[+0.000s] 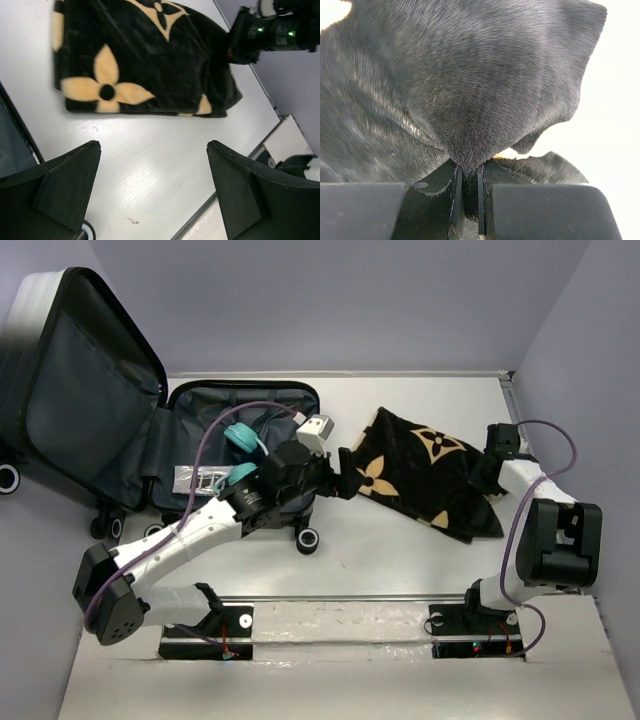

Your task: Pack the luggage

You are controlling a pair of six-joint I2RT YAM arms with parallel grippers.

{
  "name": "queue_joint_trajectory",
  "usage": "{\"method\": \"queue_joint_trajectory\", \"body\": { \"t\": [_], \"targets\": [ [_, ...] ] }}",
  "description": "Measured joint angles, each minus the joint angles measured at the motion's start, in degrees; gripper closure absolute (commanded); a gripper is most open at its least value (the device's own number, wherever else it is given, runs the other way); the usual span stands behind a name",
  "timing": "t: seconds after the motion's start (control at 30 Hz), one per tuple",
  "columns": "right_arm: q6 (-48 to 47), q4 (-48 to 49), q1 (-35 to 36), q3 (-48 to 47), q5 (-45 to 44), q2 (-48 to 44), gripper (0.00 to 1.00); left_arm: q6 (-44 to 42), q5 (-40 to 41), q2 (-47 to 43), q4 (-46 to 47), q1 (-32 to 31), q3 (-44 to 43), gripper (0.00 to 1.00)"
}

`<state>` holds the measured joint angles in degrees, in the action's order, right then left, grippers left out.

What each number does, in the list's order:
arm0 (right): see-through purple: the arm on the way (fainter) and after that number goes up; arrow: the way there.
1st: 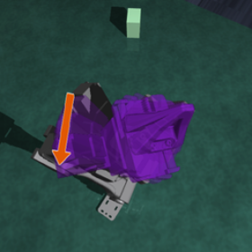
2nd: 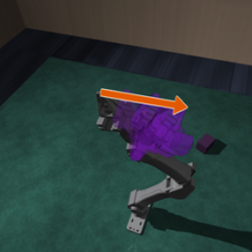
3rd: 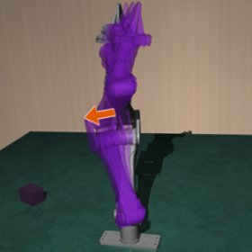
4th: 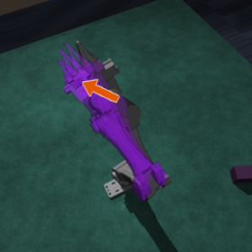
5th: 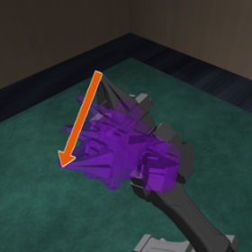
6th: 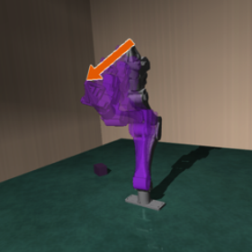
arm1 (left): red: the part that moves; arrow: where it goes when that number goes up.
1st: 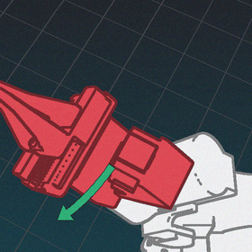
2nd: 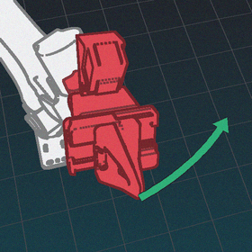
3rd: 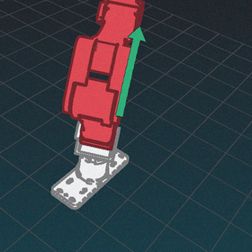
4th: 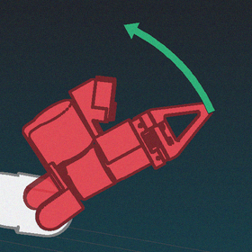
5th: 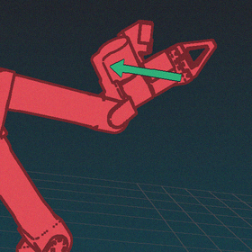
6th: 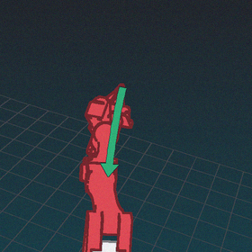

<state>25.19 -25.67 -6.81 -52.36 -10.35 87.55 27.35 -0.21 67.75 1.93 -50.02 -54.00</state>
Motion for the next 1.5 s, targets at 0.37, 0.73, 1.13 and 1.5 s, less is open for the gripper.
{"method": "queue_joint_trajectory", "body": {
  "t": [0.37, 0.73, 1.13, 1.5],
  "targets": [
    [-1.88, 2.25, -2.16, -0.7, -7.58, -1.9, 0.93, -5.66, 6.14, 35.69, -10.03, 0.13, -38.21, 0.01],
    [-2.29, 5.68, -2.16, -0.17, -3.23, -1.66, 0.93, -8.46, 9.14, 73.53, -28.44, 5.2, -80.21, 0.02],
    [-1.6, 10.03, -2.16, 1.9, 2.67, -1.7, 0.93, -8.35, 8.09, 81.22, -32.13, 6.23, -83.32, 0.21],
    [-1.25, 10.73, -2.16, 4.85, 5.27, -8.59, 0.93, -6.36, 4.46, 82.44, -26.08, 5.95, -81.24, 0.94]
  ]
}}
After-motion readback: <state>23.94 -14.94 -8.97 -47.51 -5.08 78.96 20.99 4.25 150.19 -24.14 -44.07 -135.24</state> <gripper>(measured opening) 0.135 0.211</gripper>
